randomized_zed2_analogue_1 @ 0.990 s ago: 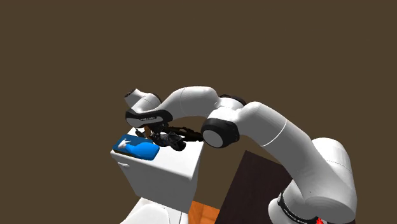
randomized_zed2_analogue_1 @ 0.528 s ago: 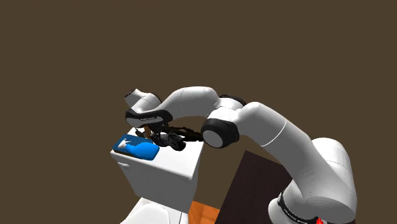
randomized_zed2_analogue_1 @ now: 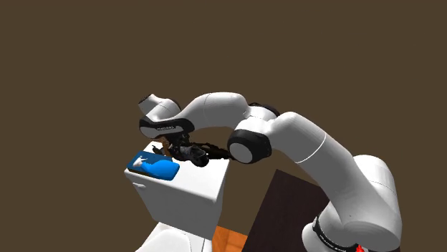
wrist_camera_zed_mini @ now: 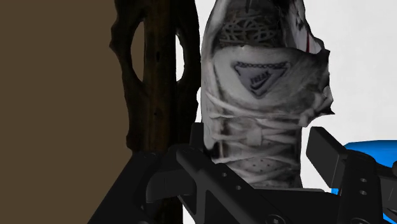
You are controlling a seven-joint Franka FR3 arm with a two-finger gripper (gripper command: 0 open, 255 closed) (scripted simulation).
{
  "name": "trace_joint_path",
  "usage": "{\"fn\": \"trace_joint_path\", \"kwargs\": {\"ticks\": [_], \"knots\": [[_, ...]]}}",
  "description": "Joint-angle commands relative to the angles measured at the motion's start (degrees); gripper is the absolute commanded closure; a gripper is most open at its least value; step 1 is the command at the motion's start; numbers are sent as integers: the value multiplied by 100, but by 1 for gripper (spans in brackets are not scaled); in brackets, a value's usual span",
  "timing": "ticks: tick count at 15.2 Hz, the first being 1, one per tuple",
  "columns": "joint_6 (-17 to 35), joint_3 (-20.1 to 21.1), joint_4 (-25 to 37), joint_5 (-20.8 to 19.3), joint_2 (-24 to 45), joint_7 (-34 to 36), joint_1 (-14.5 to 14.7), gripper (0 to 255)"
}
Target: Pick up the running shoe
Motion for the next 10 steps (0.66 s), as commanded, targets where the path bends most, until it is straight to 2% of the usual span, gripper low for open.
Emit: {"fn": "trace_joint_path", "kwargs": {"ticks": [1,10], "knots": [[-131,0,83,3,-50,-14,10,255],[-522,-6,289,6,-241,-81,20,255]]}}
